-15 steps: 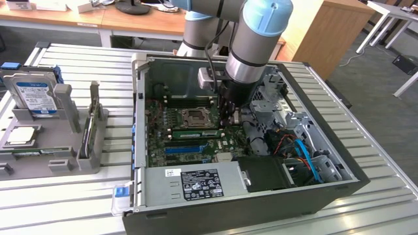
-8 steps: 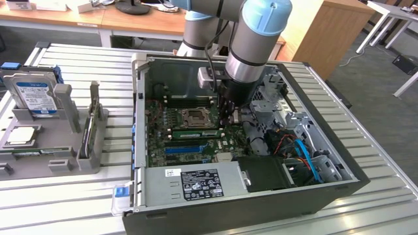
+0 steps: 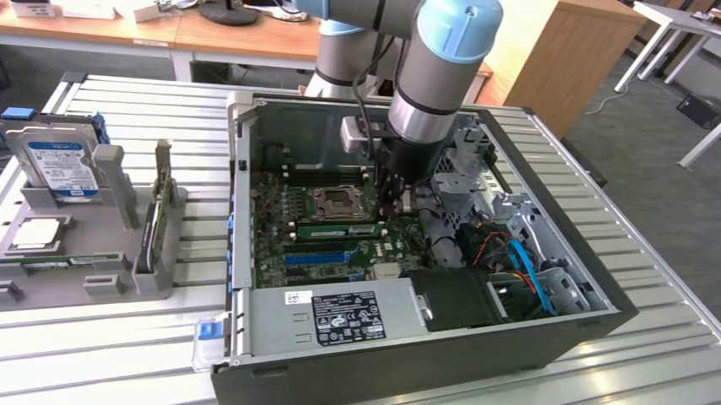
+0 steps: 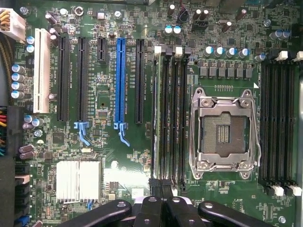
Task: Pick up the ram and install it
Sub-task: 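Press down the ram until it locks into place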
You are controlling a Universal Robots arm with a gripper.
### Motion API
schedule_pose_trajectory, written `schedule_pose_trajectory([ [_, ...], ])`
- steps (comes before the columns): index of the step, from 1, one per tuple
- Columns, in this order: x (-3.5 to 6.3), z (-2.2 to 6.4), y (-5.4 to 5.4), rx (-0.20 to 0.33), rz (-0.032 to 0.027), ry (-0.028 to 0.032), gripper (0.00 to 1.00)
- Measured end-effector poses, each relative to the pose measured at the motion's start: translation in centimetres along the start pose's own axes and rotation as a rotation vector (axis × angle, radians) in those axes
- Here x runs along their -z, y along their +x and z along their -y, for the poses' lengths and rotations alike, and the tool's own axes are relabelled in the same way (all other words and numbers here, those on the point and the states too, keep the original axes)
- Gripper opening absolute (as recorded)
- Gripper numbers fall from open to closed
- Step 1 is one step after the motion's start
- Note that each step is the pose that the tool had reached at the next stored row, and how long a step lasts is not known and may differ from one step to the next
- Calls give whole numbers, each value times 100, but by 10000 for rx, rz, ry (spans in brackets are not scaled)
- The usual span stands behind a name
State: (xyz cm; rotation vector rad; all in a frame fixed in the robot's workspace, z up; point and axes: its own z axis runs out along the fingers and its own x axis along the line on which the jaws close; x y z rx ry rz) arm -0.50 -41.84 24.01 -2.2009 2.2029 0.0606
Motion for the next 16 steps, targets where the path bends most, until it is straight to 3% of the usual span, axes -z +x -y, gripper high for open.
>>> schedule_pose_trajectory([
  [16, -40, 35, 2, 0, -1, 0, 11],
])
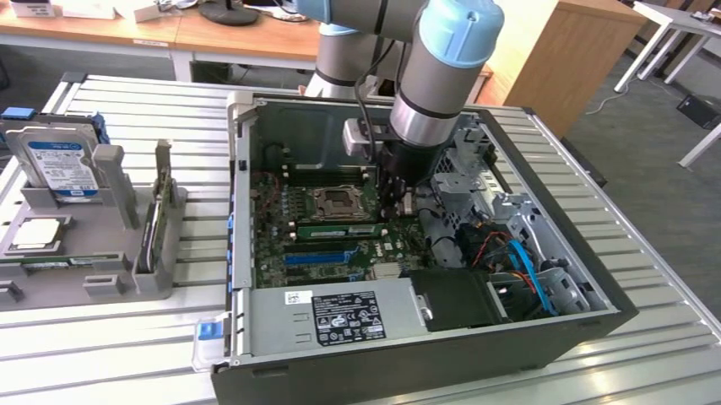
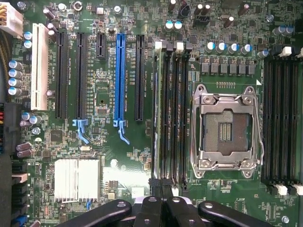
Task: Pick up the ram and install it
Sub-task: 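Press down the ram until it locks into place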
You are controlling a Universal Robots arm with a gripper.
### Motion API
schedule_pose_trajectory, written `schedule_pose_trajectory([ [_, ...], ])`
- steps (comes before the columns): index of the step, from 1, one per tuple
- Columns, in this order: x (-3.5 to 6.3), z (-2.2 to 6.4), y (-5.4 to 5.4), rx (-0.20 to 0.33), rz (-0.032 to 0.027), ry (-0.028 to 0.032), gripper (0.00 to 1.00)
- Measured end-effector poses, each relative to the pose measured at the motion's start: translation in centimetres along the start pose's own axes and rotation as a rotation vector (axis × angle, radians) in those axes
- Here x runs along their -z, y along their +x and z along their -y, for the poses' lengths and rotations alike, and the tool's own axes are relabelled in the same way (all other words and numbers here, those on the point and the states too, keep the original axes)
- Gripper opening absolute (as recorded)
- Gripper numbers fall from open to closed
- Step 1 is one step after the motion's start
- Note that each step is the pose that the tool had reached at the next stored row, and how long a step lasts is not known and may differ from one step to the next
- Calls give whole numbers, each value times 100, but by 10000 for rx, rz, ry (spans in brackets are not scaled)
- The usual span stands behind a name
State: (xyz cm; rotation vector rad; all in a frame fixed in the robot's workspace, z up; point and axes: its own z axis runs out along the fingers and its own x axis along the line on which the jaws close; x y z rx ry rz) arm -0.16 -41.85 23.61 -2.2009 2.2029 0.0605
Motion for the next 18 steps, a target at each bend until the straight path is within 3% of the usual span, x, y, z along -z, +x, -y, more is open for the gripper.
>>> schedule_pose_trajectory([
  [18, -50, 1, 2, 0, 0, -1, 11],
])
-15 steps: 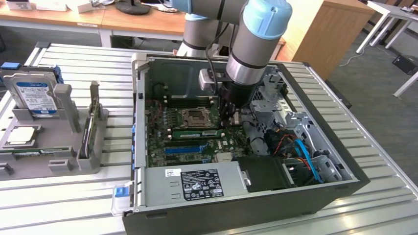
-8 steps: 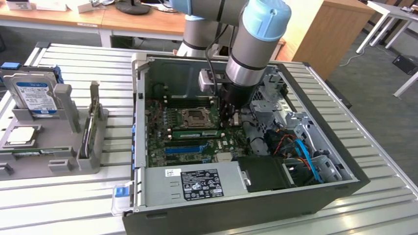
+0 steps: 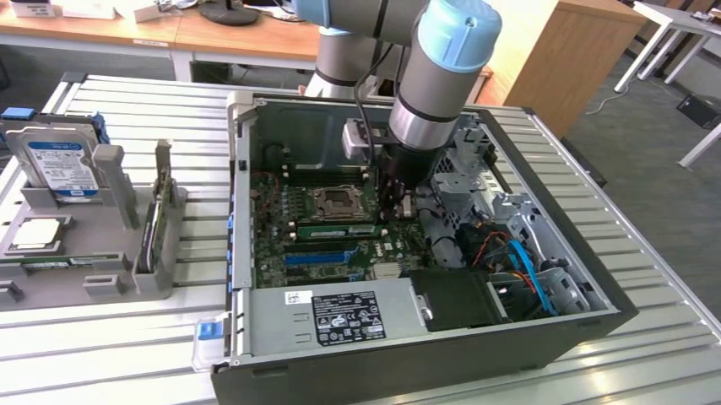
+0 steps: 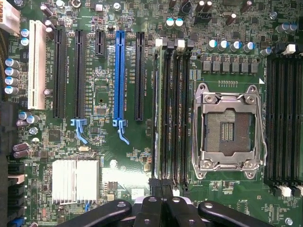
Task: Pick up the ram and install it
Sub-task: 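Press down the ram until it locks into place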
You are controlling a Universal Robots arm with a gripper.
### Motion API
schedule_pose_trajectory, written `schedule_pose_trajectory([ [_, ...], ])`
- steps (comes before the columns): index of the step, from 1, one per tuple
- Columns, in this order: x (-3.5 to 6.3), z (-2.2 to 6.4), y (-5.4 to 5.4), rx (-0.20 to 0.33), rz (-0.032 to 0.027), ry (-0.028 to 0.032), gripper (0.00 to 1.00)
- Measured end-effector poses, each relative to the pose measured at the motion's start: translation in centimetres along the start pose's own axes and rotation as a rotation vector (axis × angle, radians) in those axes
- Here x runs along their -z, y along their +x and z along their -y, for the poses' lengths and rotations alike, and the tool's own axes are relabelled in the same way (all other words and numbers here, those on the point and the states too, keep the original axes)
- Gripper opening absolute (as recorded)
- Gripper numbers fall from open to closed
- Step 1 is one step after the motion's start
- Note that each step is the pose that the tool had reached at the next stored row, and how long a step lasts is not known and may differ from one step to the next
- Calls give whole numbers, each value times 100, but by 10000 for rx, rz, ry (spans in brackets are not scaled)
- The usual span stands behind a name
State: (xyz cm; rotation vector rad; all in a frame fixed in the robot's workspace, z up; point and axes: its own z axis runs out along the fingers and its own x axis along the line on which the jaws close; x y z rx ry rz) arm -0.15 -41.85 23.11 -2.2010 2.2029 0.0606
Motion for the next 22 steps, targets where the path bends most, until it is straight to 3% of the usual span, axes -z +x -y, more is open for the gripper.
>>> schedule_pose_trajectory([
  [22, -46, 1, 2, 0, 2, 1, 11],
])
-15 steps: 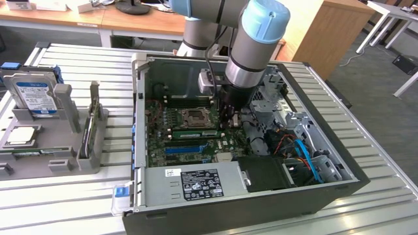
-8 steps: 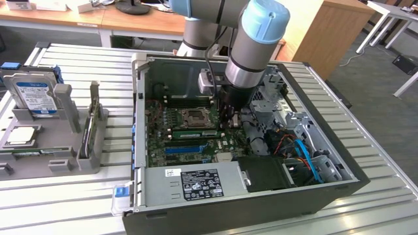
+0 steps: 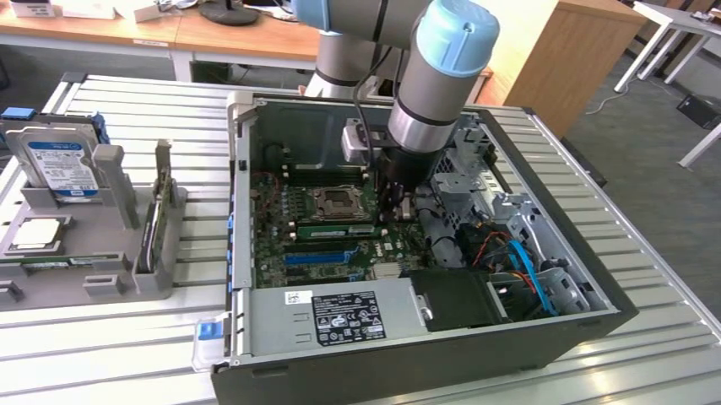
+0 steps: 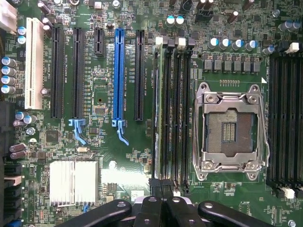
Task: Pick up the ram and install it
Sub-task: 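Press down the ram until it locks into place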
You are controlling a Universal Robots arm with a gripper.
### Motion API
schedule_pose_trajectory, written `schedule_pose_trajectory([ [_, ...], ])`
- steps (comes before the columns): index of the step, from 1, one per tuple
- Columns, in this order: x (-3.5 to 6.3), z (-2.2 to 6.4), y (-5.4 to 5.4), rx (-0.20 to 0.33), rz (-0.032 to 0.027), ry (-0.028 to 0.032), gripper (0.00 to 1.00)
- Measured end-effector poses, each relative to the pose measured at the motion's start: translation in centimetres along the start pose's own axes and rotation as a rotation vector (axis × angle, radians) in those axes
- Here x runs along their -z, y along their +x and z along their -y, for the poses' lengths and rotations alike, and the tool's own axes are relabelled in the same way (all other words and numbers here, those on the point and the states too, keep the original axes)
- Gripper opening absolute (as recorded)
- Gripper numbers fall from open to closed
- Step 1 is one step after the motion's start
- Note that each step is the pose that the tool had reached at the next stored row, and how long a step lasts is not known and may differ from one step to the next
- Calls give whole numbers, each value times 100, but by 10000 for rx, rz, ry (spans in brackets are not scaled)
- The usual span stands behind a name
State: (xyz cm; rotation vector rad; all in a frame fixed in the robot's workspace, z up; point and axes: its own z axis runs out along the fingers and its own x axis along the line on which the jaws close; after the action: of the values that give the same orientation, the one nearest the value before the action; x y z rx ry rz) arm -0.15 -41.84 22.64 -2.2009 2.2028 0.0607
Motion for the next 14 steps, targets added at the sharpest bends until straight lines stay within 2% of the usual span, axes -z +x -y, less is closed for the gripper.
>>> schedule_pose_trajectory([
  [14, -14, 0, 1, 0, 0, 0, 11],
])
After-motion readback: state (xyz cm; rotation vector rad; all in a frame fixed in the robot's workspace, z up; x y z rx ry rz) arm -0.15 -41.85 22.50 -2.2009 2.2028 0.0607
